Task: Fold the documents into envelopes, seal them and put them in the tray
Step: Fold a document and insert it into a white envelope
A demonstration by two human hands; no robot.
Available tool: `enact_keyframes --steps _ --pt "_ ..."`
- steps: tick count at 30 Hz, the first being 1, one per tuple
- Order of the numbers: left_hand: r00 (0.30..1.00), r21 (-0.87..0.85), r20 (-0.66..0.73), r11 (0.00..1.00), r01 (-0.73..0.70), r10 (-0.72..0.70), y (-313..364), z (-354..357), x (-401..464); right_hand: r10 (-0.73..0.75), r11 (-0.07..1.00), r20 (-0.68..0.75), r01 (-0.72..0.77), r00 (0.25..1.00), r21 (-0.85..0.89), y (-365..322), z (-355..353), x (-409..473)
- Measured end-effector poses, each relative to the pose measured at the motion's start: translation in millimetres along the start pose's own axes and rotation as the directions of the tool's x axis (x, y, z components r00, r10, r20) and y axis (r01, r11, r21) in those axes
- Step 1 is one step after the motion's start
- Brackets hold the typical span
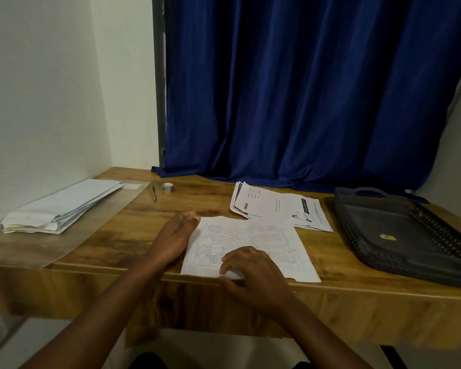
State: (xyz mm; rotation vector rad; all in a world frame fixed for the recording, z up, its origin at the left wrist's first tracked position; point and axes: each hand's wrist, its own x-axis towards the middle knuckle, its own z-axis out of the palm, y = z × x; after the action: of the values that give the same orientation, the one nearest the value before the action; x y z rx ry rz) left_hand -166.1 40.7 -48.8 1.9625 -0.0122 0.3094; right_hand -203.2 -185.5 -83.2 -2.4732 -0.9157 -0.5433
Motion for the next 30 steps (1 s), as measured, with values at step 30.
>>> enact_keyframes --steps 30 --pt "0.927 0.822 0.368 0.492 -0.286 -0.077 -17.6 19.3 19.9 0.783 0.591 0.027 -0.728 0.622 -0.348 111.0 -36.7 9.1"
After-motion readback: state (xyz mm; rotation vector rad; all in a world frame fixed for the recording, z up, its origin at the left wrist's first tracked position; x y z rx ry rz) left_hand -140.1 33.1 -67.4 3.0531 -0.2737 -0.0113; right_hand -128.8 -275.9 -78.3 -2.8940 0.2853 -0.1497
